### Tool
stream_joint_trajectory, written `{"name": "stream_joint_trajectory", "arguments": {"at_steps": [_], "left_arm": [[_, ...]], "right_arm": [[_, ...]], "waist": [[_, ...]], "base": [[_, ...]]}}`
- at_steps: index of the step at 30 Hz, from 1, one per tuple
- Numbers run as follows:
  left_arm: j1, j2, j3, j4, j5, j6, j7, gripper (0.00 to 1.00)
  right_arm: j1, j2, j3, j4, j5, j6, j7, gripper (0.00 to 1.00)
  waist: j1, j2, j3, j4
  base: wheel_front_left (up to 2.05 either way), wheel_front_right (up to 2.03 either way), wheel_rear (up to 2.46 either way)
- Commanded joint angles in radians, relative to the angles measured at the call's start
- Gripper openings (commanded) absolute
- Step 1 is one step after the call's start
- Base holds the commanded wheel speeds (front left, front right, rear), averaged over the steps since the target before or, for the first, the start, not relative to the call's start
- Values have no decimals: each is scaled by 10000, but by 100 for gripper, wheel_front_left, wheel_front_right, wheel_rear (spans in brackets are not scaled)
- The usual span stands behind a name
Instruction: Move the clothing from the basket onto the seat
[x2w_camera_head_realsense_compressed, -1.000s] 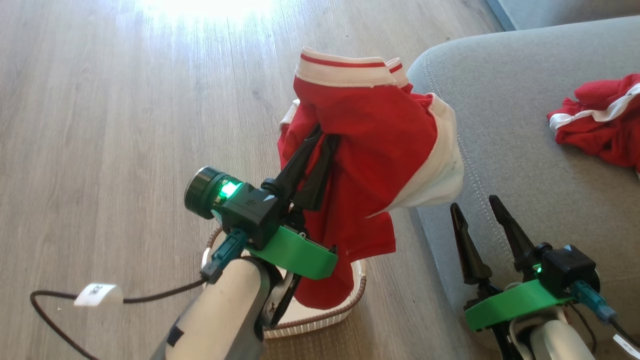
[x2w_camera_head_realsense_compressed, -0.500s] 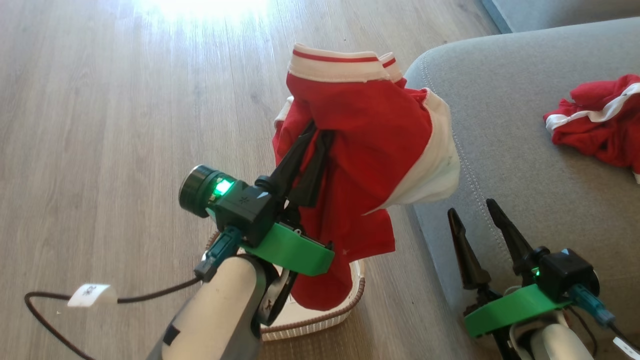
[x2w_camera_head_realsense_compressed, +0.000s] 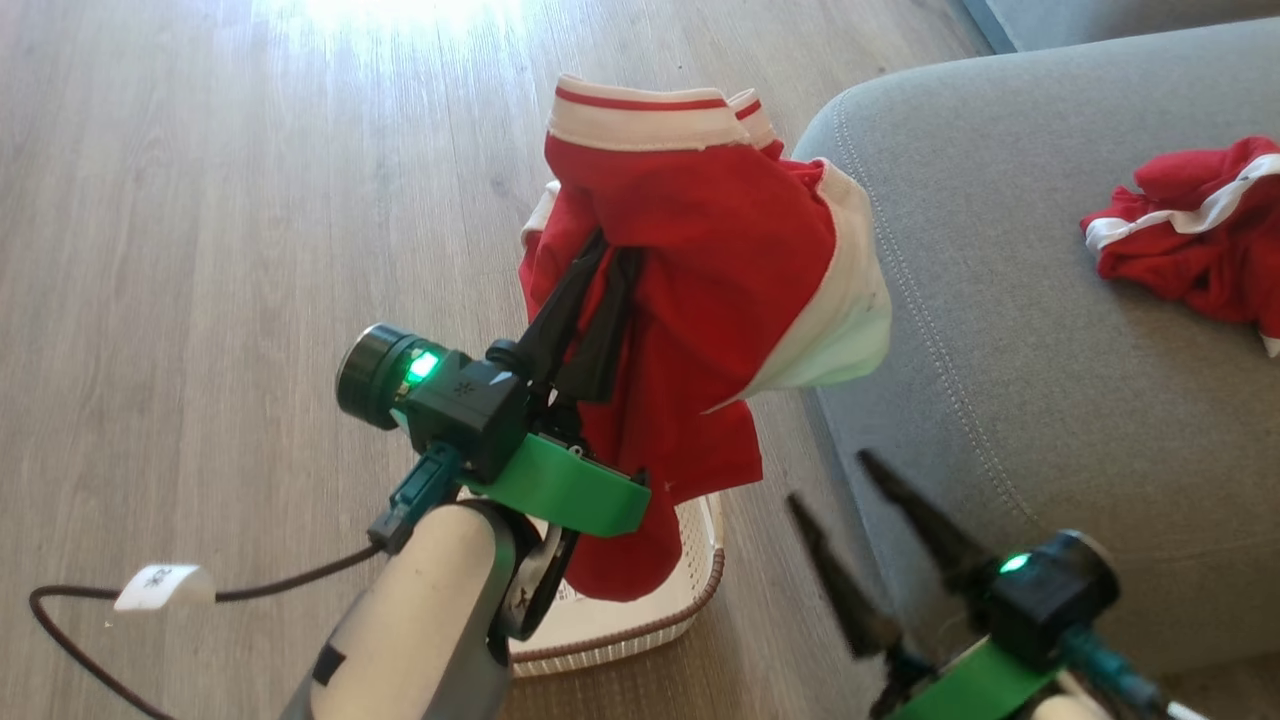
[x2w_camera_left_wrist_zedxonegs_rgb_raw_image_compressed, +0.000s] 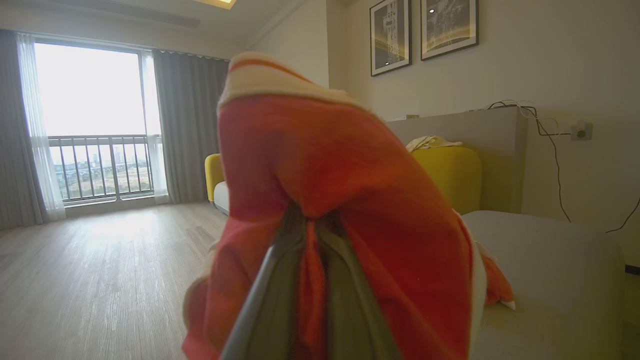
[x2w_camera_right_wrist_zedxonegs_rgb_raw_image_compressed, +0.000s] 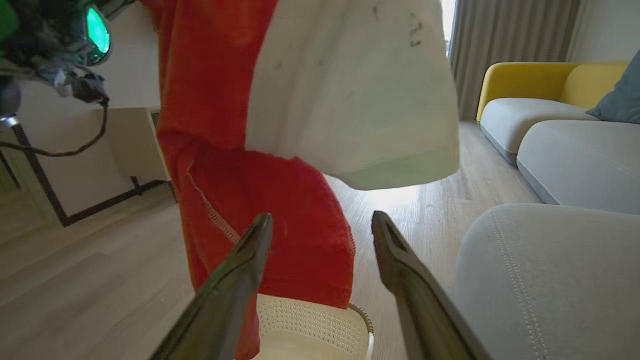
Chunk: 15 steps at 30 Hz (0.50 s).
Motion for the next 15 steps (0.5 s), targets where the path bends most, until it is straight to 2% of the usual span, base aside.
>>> {"name": "stream_joint_trajectory", "arguments": {"at_steps": [1,5,15], "left_arm": [[-369,85,423,-321,104,-41,-49,0],[-378,85,414,-325,104,-41,-49,0],[-574,85,-121,-360,-120,77,-49,0]], "right_arm": [[-126,-429,706,-504,-26,-2,-65,100],[-309,-686,1338,-550,-221,-2,-65,100],[-1439,-175,2544,138,-410,-2,-65,100]], "waist": [[1,0,11,4],[1,0,40,-17],[1,0,69,95]], "base": [[0,0,0],[0,0,0],[0,0,0]]}}
